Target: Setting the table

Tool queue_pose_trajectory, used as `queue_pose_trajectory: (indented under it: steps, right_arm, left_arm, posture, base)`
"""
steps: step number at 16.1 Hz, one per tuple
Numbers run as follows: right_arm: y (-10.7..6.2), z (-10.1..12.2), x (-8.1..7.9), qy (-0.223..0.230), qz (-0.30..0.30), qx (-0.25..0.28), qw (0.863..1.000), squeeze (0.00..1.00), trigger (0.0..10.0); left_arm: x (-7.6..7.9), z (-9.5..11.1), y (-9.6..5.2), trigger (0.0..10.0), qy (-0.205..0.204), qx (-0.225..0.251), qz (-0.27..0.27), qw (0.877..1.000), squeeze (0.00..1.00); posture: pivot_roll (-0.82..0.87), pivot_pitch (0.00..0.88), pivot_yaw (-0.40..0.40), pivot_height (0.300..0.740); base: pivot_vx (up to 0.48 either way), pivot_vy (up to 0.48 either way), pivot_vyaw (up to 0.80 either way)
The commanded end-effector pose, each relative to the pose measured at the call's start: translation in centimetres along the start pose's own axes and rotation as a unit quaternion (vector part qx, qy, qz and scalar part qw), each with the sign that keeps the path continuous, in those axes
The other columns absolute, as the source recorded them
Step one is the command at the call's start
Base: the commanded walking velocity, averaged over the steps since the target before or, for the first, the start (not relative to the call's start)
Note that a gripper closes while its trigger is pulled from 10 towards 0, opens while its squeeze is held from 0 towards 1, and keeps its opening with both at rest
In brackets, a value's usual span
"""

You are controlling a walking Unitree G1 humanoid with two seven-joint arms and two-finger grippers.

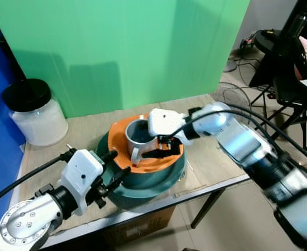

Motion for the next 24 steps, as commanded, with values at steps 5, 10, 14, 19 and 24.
queue_pose_trajectory:
  steps: [5, 10, 14, 19, 24]
  right_arm:
    - [0.3, -0.7, 0.9, -0.053, 0.052, -0.044, 0.996, 0.00, 0.0]
    - [0.6, -0.9, 0.5, -0.061, 0.073, -0.041, 0.995, 0.00, 0.0]
    - [0.8, -1.2, 0.2, -0.064, 0.084, -0.039, 0.994, 0.00, 0.0]
    - [0.8, -1.4, 0.3, -0.065, 0.087, -0.042, 0.993, 0.00, 0.0]
    - [0.8, -1.4, 0.5, -0.065, 0.082, -0.039, 0.994, 0.00, 0.0]
  left_arm:
    - [0.8, 0.8, -0.5, 10.0, 0.003, -0.011, -0.035, 0.999, 0.00]
    - [1.4, 2.2, -0.3, 10.0, -0.010, 0.017, -0.056, 0.998, 0.00]
    - [1.5, 2.3, -0.3, 10.0, -0.013, 0.012, -0.062, 0.998, 0.00]
    - [1.4, 2.0, -0.3, 10.0, -0.014, 0.001, -0.063, 0.998, 0.00]
    - [1.0, 1.8, -0.3, 10.0, -0.007, -0.009, -0.062, 0.998, 0.00]
  posture:
    - [-0.04, 0.017, -0.014, 0.740]
    - [-0.04, 0.015, -0.013, 0.740]
    - [-0.04, 0.012, -0.010, 0.740]
    - [-0.04, 0.000, -0.008, 0.740]
    - [-0.03, 0.000, -0.002, 0.740]
  base:
    - [0.000, 0.000, 0.00]
    - [0.000, 0.000, 0.00]
    - [0.000, 0.000, 0.00]
    - [0.000, 0.000, 0.00]
    - [0.000, 0.000, 0.00]
Point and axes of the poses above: a point about 5 cm out from each wrist's last joint towards the gripper, its own y axis pointing out of the wrist towards the gripper, its own z axis along the axis of the wrist's last joint, x = y × z, the point moved 3 cm from there along y, pointing out of the wrist towards the gripper, and after that the axes turned 10 degrees about -y, right-handed, at the moved point
